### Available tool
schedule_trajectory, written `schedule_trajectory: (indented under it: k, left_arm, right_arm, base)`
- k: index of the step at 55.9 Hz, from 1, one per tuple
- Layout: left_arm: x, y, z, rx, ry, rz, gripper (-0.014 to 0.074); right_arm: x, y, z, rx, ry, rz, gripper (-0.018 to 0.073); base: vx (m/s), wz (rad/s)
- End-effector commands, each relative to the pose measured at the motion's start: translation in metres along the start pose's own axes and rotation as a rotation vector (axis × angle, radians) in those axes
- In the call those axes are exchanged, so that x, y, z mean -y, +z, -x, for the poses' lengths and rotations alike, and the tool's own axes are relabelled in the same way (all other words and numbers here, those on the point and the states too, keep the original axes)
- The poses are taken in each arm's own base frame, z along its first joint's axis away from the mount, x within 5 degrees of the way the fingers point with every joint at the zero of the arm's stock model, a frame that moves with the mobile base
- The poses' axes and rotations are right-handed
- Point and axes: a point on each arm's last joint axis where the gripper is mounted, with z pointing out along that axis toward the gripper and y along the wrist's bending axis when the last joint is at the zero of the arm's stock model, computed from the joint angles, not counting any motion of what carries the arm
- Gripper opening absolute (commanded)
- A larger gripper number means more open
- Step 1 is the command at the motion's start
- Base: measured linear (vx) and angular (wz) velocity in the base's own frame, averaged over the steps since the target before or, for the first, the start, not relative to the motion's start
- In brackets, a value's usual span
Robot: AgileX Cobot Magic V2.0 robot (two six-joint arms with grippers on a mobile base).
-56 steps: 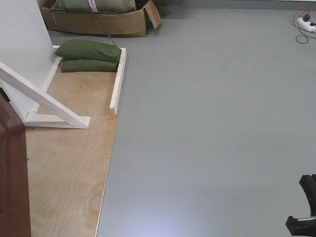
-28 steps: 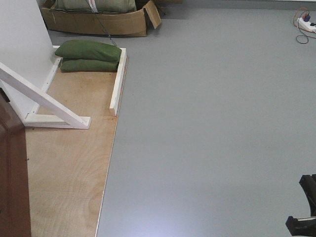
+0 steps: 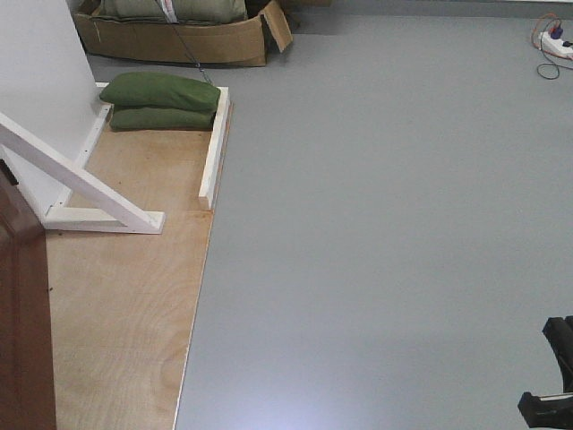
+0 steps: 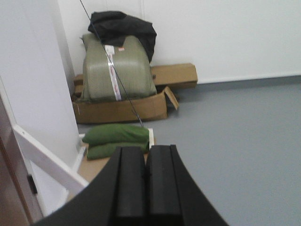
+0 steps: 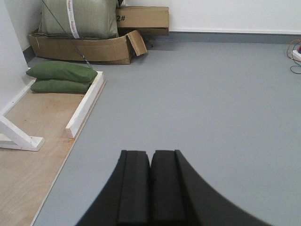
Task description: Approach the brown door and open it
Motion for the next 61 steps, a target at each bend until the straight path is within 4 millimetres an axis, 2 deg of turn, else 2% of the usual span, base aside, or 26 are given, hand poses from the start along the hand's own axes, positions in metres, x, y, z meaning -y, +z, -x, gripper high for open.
schedule_trajectory:
  k: [1, 11, 17, 27, 31, 37, 43, 53, 61]
  left_arm:
    - [0.000, -0.003, 0.047, 0.231, -0.005, -0.002, -0.0003]
    - [0.001, -0.005, 0.119, 0.498, 0.039, 0.003, -0.0003]
    - [0.002, -0.006, 0.155, 0.616, 0.180, 0.051, -0.0003]
    - [-0.001, -0.013, 0.188, 0.705, 0.631, 0.276, -0.0003]
    - [-0.006, -0.018, 0.193, 0.724, 0.678, 0.383, -0.0003]
    - [-0.022, -0.030, 0.198, 0.788, 0.533, 0.567, -0.0003]
    - [-0.045, -0.050, 0.197, 0.875, 0.247, 0.810, -0.0003]
    - [-0.076, -0.091, 0.172, 0.971, -0.199, 1.259, -0.0003]
    - [-0.084, -0.087, 0.154, 0.814, -0.466, 1.287, -0.0003]
  right_arm:
    - [0.001, 0.000, 0.006, 0.082, -0.015, -0.009, 0.0000]
    - [0.001, 0.000, 0.006, 0.082, -0.015, -0.009, 0.0000]
    - [0.001, 0.000, 0.006, 0.082, -0.015, -0.009, 0.0000]
    - [0.001, 0.000, 0.006, 0.082, -0.015, -0.009, 0.0000]
    - [0.001, 0.000, 0.006, 0.079, -0.015, -0.008, 0.0000]
    - [0.001, 0.000, 0.006, 0.080, -0.015, -0.008, 0.0000]
    - [0.001, 0.000, 0.006, 0.080, -0.015, -0.008, 0.0000]
    - [0.001, 0.000, 0.006, 0.080, -0.015, -0.008, 0.0000]
    - [0.001, 0.000, 0.006, 0.080, -0.015, -0.008, 0.0000]
  base:
    - [0.00, 0.00]
    - [0.00, 0.00]
    - [0.00, 0.00]
    - [0.00, 0.00]
    - [0.00, 0.00]
    - [0.00, 0.00]
    - [0.00, 0.00]
    - [0.00, 0.00]
    - [0.00, 0.00]
